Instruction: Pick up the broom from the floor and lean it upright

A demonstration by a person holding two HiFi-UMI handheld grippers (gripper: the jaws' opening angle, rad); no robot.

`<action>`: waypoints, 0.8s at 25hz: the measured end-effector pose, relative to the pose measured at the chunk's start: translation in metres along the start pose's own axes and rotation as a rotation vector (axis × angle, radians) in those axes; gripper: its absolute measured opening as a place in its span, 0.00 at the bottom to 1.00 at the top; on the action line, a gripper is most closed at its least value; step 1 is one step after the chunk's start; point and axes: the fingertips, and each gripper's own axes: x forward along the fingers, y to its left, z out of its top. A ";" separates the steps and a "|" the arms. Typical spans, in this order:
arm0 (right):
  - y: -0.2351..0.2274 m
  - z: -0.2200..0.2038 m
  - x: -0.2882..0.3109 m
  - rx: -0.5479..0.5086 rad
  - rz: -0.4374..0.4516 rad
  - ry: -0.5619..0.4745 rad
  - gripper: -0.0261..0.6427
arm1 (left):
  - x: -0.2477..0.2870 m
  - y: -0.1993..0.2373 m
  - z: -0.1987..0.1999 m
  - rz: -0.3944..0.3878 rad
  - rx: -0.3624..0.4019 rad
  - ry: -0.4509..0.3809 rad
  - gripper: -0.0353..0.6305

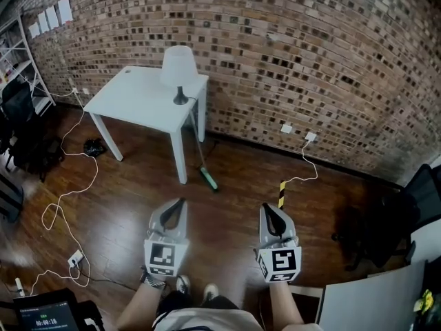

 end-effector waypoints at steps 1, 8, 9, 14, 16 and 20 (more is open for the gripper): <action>0.003 0.004 -0.006 0.003 -0.001 -0.004 0.06 | -0.005 0.001 0.003 0.001 -0.001 -0.002 0.05; 0.039 0.018 -0.032 0.027 -0.011 -0.035 0.06 | -0.043 0.006 0.011 -0.015 0.011 -0.007 0.05; 0.044 0.019 -0.032 0.031 -0.002 -0.036 0.06 | -0.045 0.008 0.011 -0.015 0.011 -0.008 0.05; 0.059 0.020 -0.031 0.050 0.029 -0.018 0.06 | -0.053 0.009 0.008 -0.016 0.004 -0.006 0.05; 0.059 0.018 -0.032 0.048 0.022 -0.003 0.06 | -0.056 0.009 0.007 -0.018 0.004 -0.006 0.05; 0.059 0.016 -0.029 0.041 0.007 0.017 0.06 | -0.057 0.012 0.006 -0.020 0.002 -0.003 0.05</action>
